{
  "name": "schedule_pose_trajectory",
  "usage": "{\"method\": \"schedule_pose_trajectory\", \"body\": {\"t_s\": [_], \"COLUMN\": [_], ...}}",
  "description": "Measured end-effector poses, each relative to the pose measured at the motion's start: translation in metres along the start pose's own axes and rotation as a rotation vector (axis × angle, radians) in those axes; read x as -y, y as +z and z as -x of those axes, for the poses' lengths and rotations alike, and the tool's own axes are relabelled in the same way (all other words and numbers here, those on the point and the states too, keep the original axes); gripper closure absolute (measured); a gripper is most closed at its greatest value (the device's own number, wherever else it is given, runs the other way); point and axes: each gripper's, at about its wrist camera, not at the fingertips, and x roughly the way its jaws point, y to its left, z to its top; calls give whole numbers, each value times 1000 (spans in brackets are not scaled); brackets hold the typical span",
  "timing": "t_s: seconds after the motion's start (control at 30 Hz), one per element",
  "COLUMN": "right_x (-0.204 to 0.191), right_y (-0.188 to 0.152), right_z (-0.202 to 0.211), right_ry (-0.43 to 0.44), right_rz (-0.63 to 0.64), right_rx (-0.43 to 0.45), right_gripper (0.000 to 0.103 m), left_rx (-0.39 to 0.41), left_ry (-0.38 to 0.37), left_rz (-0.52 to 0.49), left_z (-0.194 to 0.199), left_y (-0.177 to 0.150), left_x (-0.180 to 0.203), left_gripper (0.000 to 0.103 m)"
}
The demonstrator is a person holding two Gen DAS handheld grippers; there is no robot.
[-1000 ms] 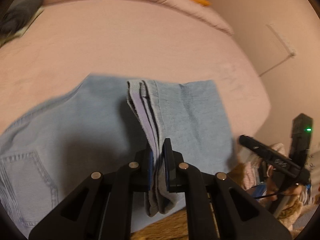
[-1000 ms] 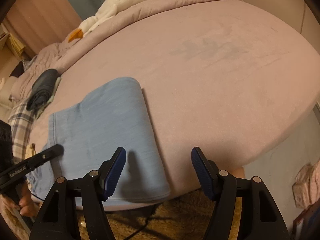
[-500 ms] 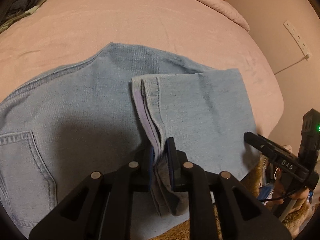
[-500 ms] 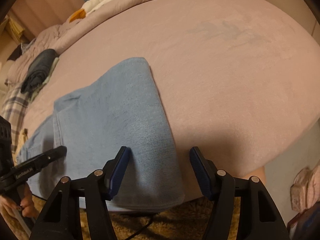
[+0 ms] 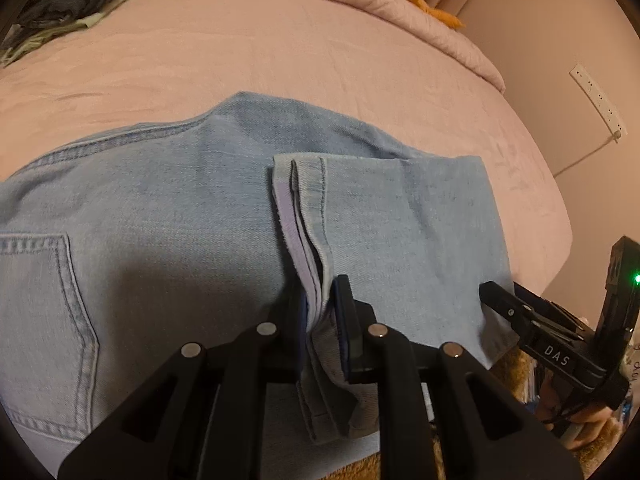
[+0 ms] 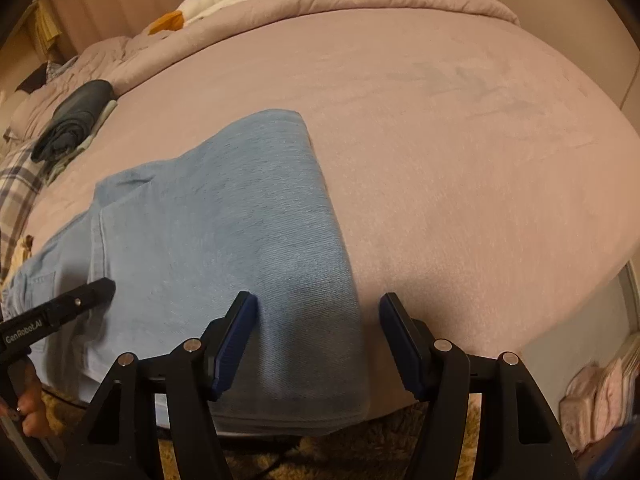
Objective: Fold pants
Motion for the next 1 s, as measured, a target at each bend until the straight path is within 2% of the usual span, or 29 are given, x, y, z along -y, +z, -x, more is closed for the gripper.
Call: {"method": "schedule_pose_trajectory", "body": {"t_s": [0.1, 0.47, 1.0], "right_x": [1, -4, -4], "right_y": [-1, -6, -10], "right_z": [0, 1, 3], "right_ry": [-5, -20, -35], "right_rz": [-3, -8, -27], "right_rx": [11, 64, 84], "right_gripper": [38, 38, 38], "left_rx": [33, 104, 113], "left_ry": [9, -4, -21], "left_rz": [-28, -26, -12], "left_z": [1, 3, 11], "left_y": [-5, -15, -24], "left_x": [1, -5, -10], "left_gripper": [87, 87, 87]}}
